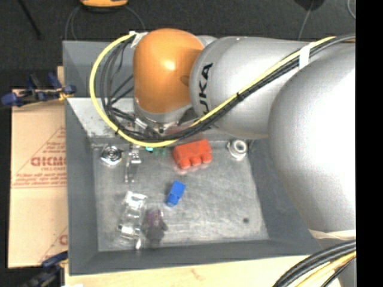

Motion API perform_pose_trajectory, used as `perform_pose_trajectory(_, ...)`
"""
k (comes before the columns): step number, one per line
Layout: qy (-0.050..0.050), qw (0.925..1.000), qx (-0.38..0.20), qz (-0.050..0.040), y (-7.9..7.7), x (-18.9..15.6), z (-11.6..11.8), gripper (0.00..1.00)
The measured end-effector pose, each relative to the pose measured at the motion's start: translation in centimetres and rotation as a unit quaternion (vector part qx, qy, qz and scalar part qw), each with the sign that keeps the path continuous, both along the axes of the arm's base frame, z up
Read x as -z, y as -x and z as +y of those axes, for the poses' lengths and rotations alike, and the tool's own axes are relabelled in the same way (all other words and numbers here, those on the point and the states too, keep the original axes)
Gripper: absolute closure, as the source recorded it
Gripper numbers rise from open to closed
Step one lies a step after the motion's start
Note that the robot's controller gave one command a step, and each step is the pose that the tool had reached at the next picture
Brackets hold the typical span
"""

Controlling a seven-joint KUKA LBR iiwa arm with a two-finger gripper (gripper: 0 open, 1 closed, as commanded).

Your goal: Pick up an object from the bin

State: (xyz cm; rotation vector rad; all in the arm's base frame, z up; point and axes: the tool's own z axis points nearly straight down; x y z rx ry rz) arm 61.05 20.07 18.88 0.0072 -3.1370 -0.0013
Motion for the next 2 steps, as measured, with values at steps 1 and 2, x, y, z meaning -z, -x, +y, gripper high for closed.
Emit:
perform_pose_trajectory(1, -0.001, 0.9999, -0.012, -0.0059, -4.1, 10.4, 2.8, 0.0)
perform_pose_trajectory(2, -0.001, 0.9977, 0.068, -0.0054, -3.6, 8.7, 3.0, 0.0)
